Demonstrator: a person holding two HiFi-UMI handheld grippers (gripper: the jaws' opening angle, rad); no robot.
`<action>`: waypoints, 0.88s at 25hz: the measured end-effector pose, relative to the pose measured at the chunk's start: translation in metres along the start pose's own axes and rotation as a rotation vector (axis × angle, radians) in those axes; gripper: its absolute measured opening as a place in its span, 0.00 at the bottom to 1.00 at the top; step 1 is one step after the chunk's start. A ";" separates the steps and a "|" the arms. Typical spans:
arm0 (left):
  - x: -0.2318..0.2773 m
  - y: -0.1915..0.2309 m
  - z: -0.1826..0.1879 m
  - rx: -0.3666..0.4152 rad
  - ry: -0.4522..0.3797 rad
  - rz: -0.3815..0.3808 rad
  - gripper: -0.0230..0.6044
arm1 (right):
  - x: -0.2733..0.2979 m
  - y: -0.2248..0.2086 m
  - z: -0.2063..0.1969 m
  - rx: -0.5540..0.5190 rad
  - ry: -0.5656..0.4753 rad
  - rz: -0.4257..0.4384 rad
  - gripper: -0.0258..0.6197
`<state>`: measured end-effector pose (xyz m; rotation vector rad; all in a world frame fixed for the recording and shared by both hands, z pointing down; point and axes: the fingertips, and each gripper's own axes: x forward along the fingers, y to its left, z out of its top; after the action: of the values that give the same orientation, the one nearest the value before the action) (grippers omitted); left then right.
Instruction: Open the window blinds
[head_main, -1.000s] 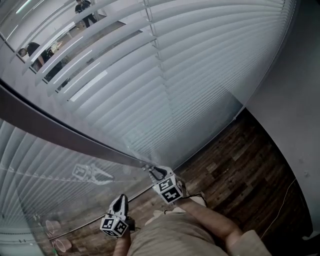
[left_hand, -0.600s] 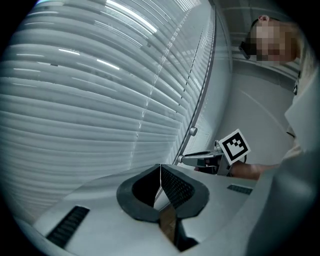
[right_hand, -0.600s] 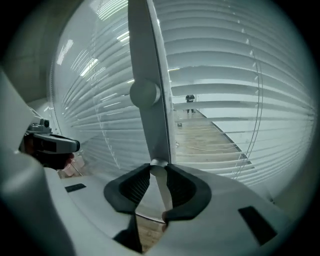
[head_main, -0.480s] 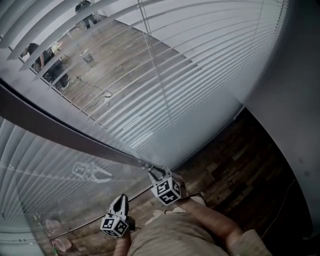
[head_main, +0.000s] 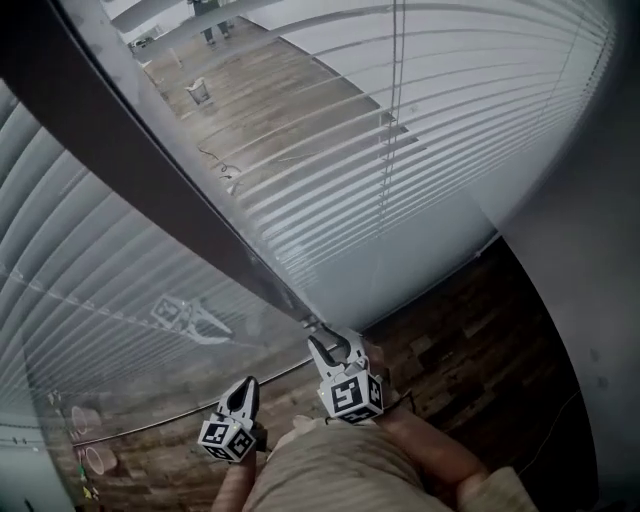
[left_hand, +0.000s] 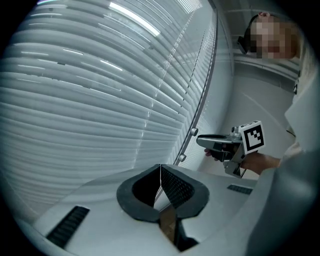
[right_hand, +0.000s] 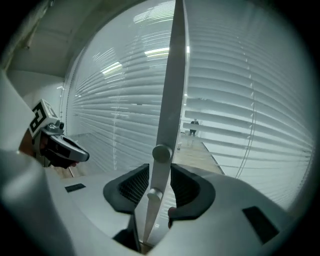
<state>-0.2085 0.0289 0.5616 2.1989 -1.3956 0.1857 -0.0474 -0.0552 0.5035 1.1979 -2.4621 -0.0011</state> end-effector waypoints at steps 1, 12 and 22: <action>0.000 -0.001 -0.003 0.000 -0.008 -0.001 0.06 | 0.001 0.000 0.002 -0.004 -0.008 0.001 0.23; -0.027 0.010 0.004 0.075 -0.041 -0.025 0.06 | 0.007 0.018 0.018 -0.051 -0.007 -0.076 0.23; 0.006 0.038 0.003 0.053 -0.023 -0.014 0.06 | 0.038 -0.028 -0.012 0.505 0.012 0.067 0.23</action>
<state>-0.2395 0.0095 0.5750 2.2600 -1.4024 0.1956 -0.0428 -0.0997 0.5231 1.2943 -2.5709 0.6796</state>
